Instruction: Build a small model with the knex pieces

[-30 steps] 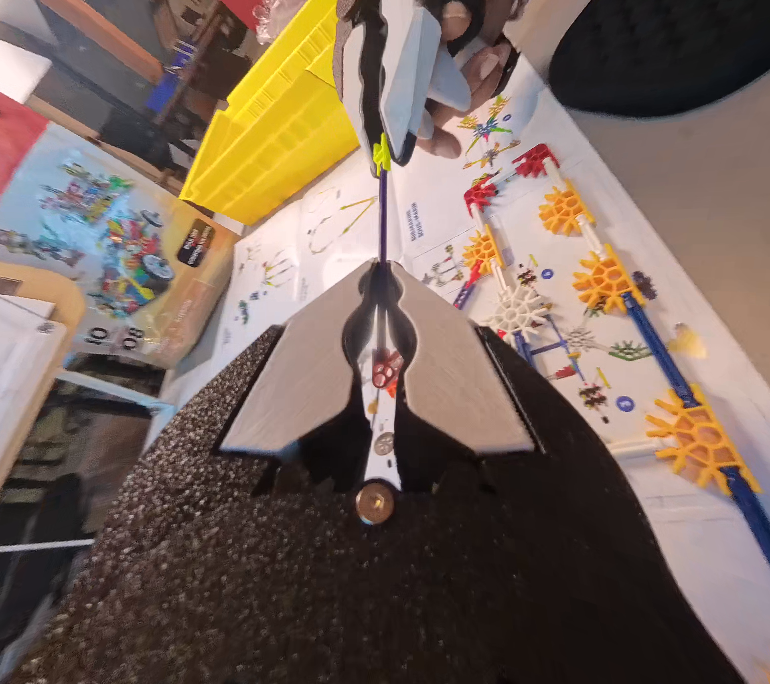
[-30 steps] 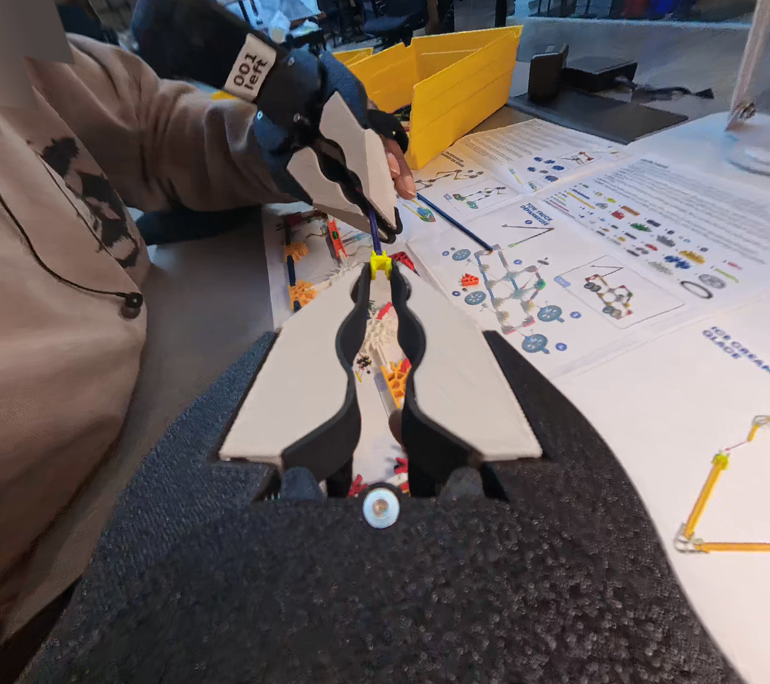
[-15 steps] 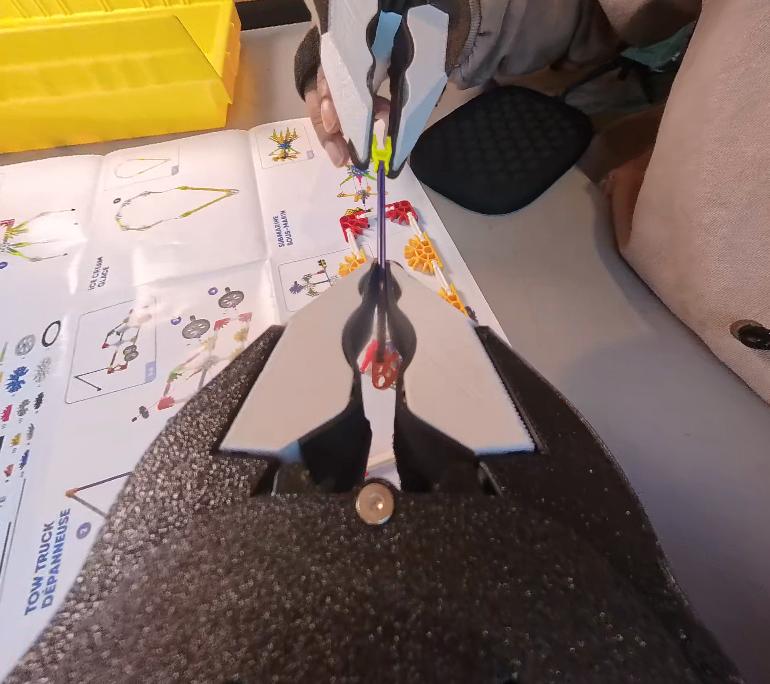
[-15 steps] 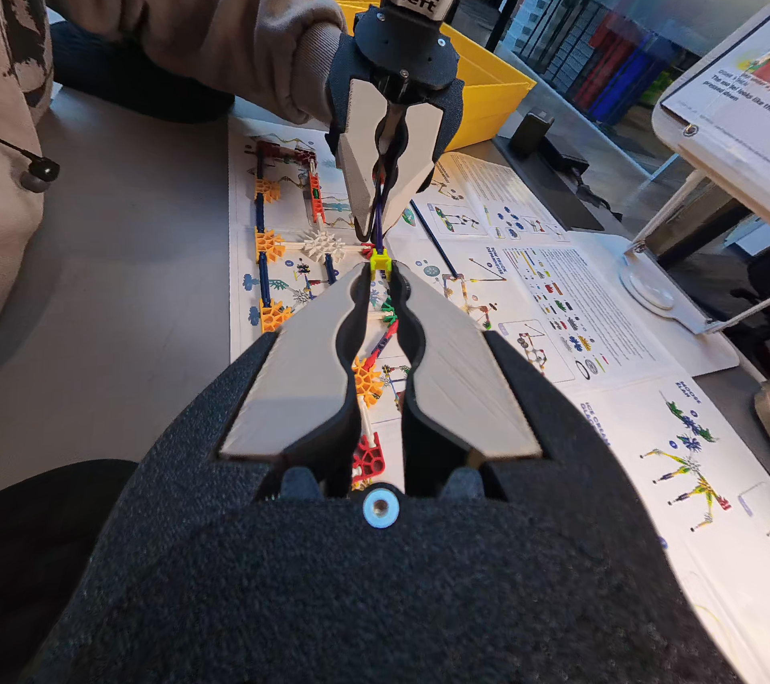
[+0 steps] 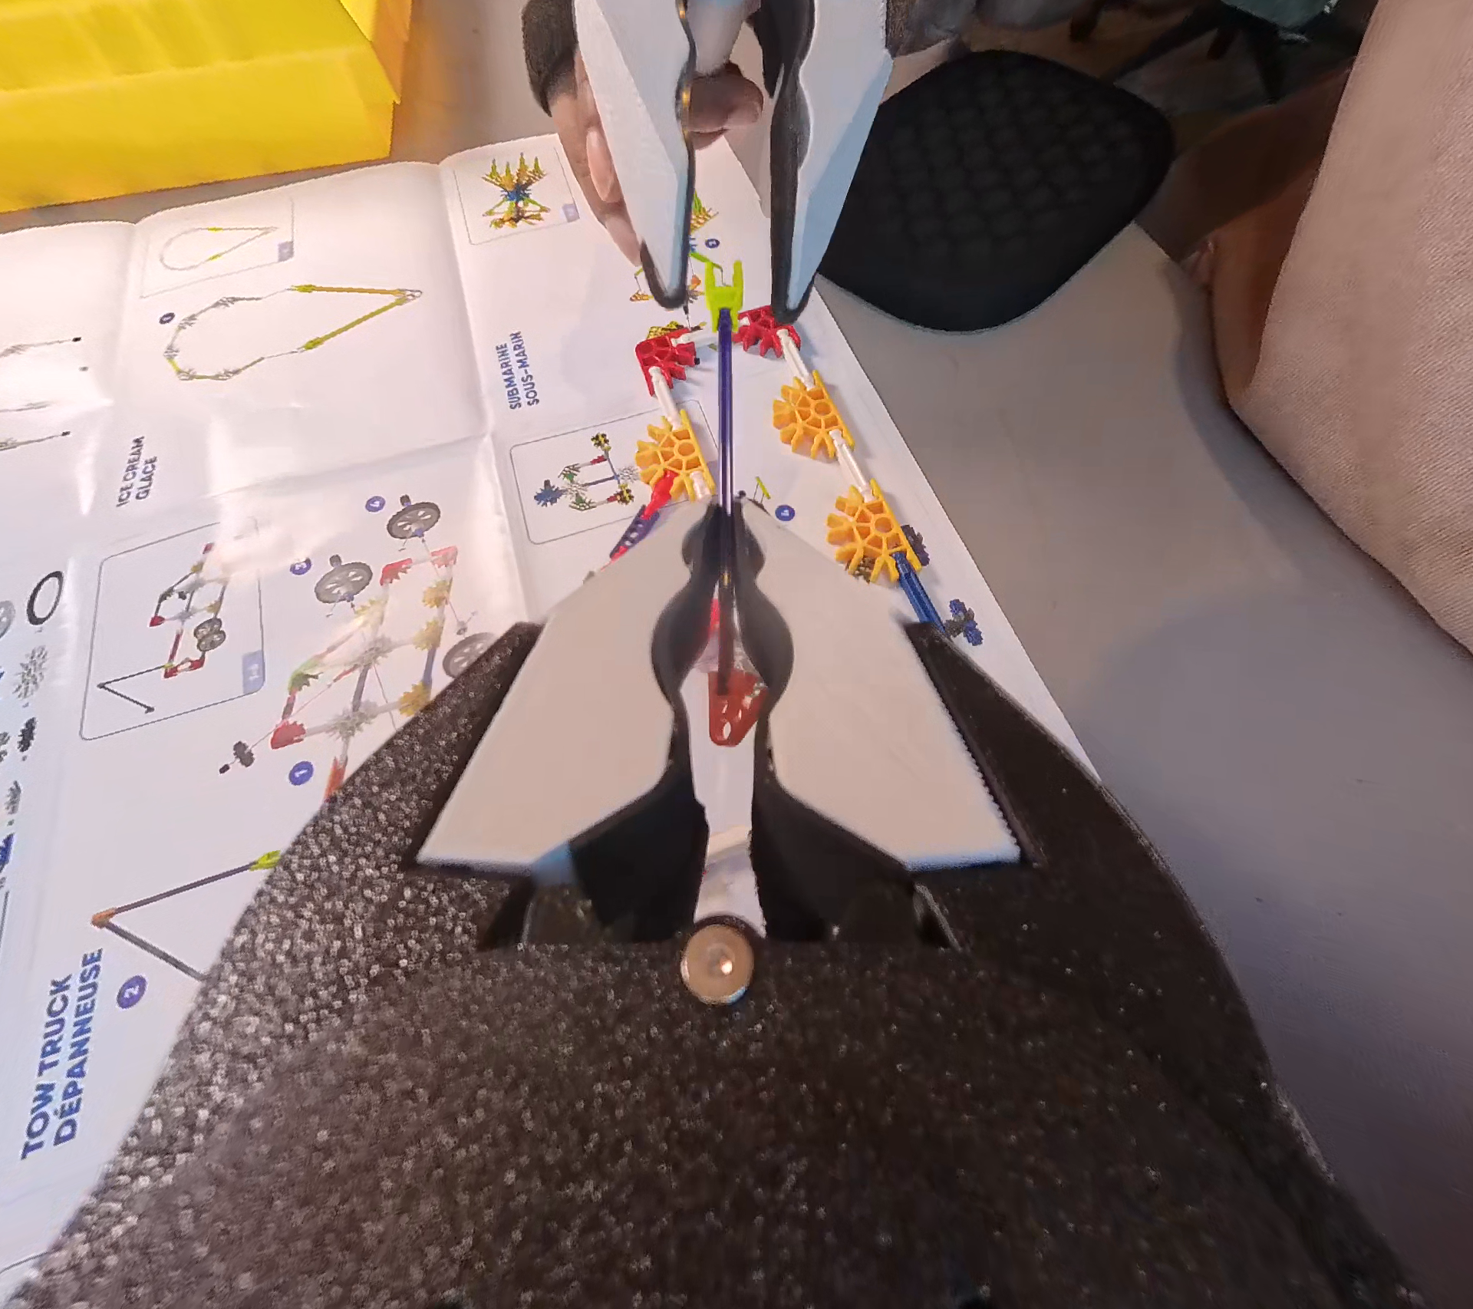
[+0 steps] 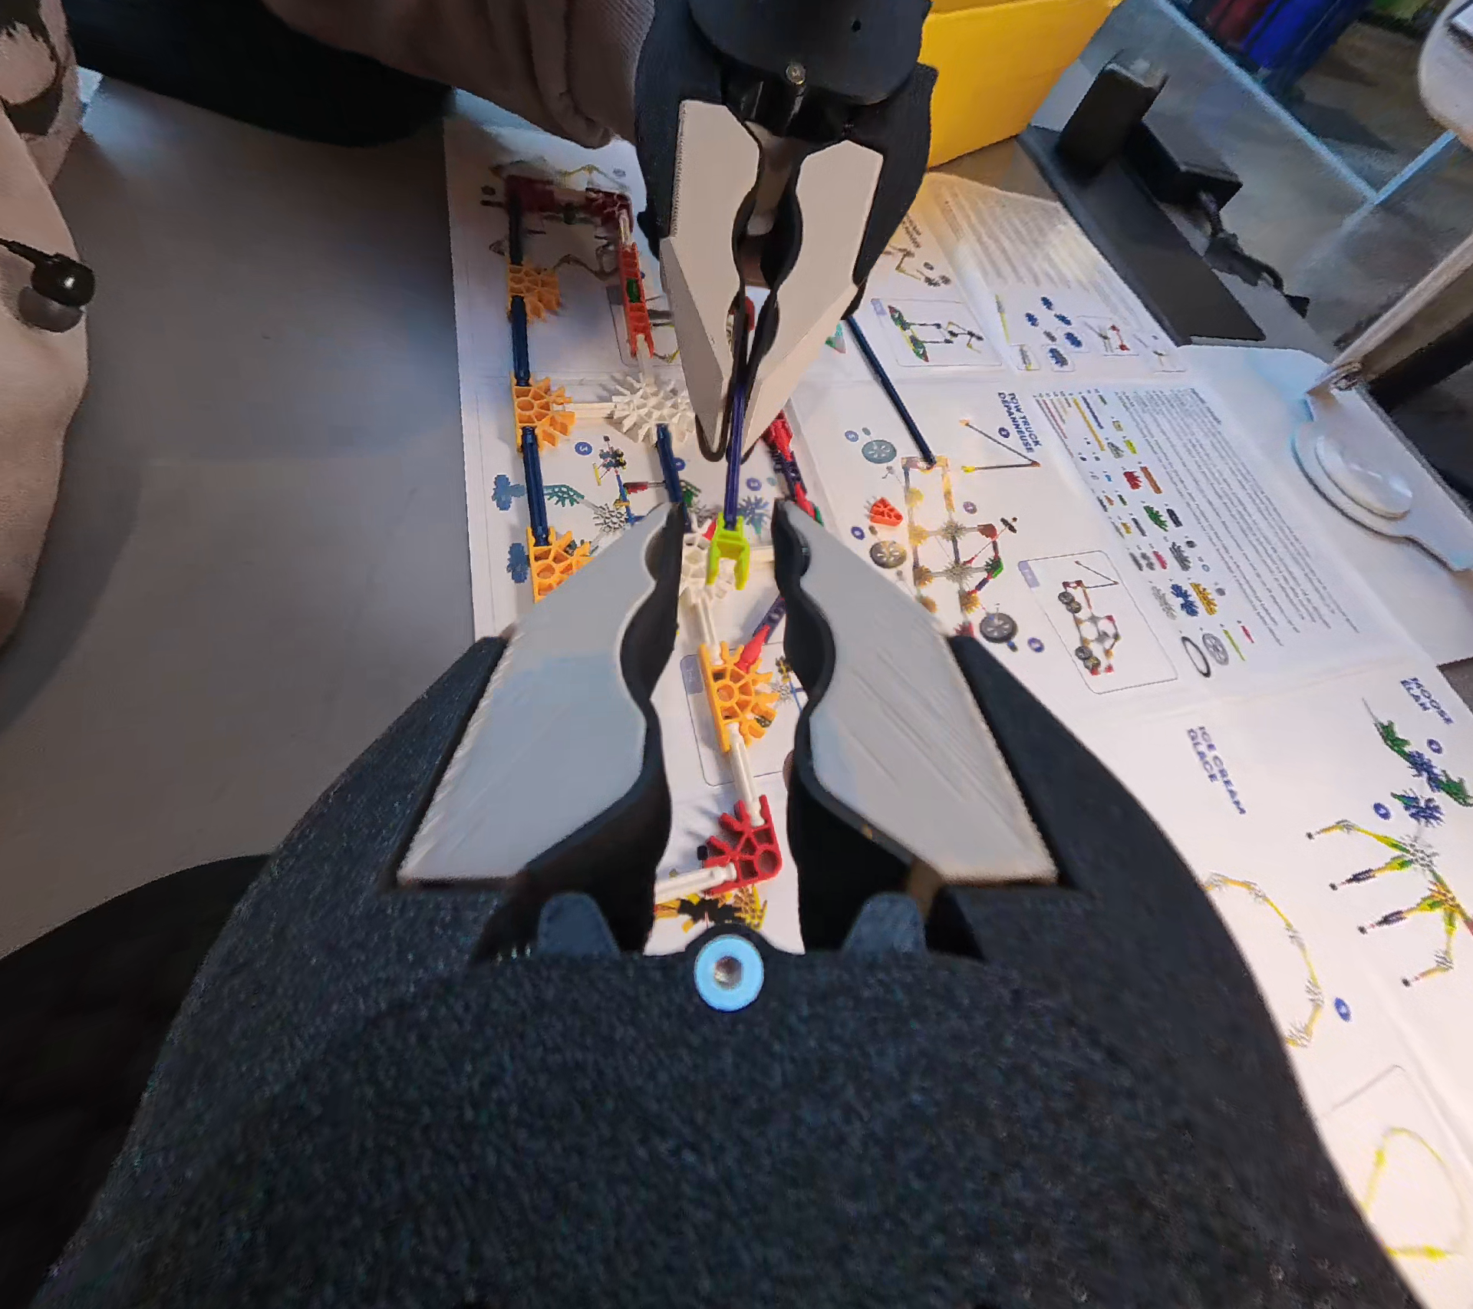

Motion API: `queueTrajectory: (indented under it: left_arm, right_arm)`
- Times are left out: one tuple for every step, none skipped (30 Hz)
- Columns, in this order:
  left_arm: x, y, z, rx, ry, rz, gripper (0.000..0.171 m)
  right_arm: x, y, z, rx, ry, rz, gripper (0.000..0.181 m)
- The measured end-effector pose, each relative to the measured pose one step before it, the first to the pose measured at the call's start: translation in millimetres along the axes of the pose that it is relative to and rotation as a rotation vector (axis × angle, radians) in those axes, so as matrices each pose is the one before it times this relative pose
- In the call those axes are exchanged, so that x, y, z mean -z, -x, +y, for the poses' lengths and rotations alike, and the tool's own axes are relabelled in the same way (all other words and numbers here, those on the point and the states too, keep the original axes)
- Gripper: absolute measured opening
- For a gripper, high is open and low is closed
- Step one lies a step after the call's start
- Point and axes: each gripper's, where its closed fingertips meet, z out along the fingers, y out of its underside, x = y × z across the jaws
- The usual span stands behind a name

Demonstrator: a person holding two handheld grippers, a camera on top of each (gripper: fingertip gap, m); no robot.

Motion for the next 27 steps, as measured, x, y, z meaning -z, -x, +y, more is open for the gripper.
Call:
queueTrajectory:
  left_arm:
    - [-0.77,-0.4,0.59,-0.0045,0.00474,0.0026,0.0]
    - [-0.24,0.02,-0.25,-0.0033,0.00123,0.0015,0.0]
    - [0.32,0.97,-0.74,-0.0015,-0.00143,-0.0031,0.0]
    - [1.11,2.13,-0.52,0.0017,-0.00291,-0.0092,0.0]
    - [1.57,3.12,-0.69,0.008,-0.00646,-0.014,0.0]
    - [1.91,3.55,-1.28,0.0158,-0.01445,-0.016,0.0]
    - [1.96,4.71,-0.44,0.018,-0.01043,-0.0237,0.0]
    - [2.64,7.19,0.57,0.0136,-0.00352,-0.0394,0.001]
    - [3.87,9.58,0.41,0.0133,-0.00464,-0.054,0.011]
    - [4.98,10.02,0.03,0.0248,-0.00637,-0.0534,0.023]
    - [5.7,11.2,0.3,0.0348,-0.00459,-0.058,0.029]
    - [6.23,11.16,0.42,0.0301,-0.00574,-0.0593,0.033]
    - [6.6,10.08,0.55,0.0204,-0.00547,-0.058,0.037]
    - [6.28,8.59,1.91,0.0134,0.00277,-0.0542,0.037]
    - [5.43,6.87,3.7,0.0095,0.01472,-0.0475,0.037]
    - [4.7,3.29,4.06,0.0039,0.01666,-0.0296,0.038]
    - [4.07,1.57,4.34,0.0014,0.01763,-0.0251,0.038]
    - [3.48,1.06,5.37,0.0002,0.02371,-0.0269,0.036]
    - [3.15,-0.4,5.3,-0.0023,0.02302,-0.0197,0.036]
    - [3.3,-1.63,4.4,-0.0014,0.01569,-0.0146,0.036]
    - [3.41,-1.81,3.86,0.0023,0.01124,-0.0136,0.034]
    - [3.63,-2.18,3.54,0.0035,0.00831,-0.0099,0.034]
    - [3.85,-2.33,3.07,0.0047,0.00479,-0.0066,0.035]
    - [3.82,-1.32,2.94,0.0078,0.00338,-0.01,0.034]
    - [3.55,-0.23,3.41,0.0103,0.00394,-0.015,0.033]
    - [2.99,0.27,3.85,0.0101,0.00488,-0.0142,0.032]
    - [2.3,0.1,4.03,0.0079,0.00483,-0.0112,0.031]
  right_arm:
    - [-4.04,1.22,3.16,0.0074,0.03,-0.0067,0.021]
    - [-3.89,0.17,3.28,0.0051,0.0283,-0.0024,0.017]
    - [-3.02,-0.57,1.49,0.004,0.0122,0.0006,0.01]
    - [-1.9,-1.63,0.36,-0.0027,0.0012,0.0033,0.009]
    - [-1.14,-3.73,0.25,-0.0165,0.0008,0.0101,0.009]
    - [-0.58,-3.67,-0.89,-0.026,-0.0047,0.0069,0.009]
    - [-0.37,-3.96,-2.17,-0.0294,-0.0124,0.0094,0.009]
    - [-0.87,-5.4,-0.09,-0.0319,0.0005,0.018,0.008]
    - [-1.5,-6.82,2.4,-0.0318,0.0126,0.0254,0.008]
    - [-1.64,-8.2,2.64,-0.0319,0.0095,0.0343,0.008]
    - [-2.0,-11.49,3.16,-0.0439,0.0097,0.0528,0.008]
    - [-2.8,-10.48,4.72,-0.05,0.0188,0.0425,0.008]
    - [-3.32,-10.43,5.09,-0.0502,0.0233,0.041,0.008]
    - [-3.8,-10.92,4.14,-0.0472,0.0191,0.0472,0.008]
    - [-4.46,-10.24,4.67,-0.0449,0.0255,0.0444,0.008]
    - [-5.04,-8.51,4.58,-0.0342,0.028,0.0371,0.008]
    - [-5.37,-8.14,4.66,-0.022,0.0306,0.041,0.008]
    - [-5.56,-6.56,5.89,-0.0053,0.0404,0.0376,0.008]
    - [-5.36,-3.43,4.74,0.0027,0.0347,0.0236,0.008]
    - [-4.18,0.2,3.1,-0.0039,0.0247,0.0042,0.009]
    - [-2.61,3.73,1.06,-0.0118,0.0121,-0.0166,0.01]
    - [-1.39,5.18,1.73,-0.0049,0.0156,-0.0264,0.016]
    - [-0.33,4.63,2.77,0.0071,0.0209,-0.024,0.022]
    - [0.98,3.44,2.5,0.0073,0.0138,-0.0199,0.027]
    - [2.3,3.1,1.36,0.0019,0.0052,-0.0235,0.028]
    - [3.16,4.81,1.04,0.003,0.0028,-0.0392,0.028]
    - [3.58,1.46,0.78,-0.0031,0.0017,-0.0225,0.027]
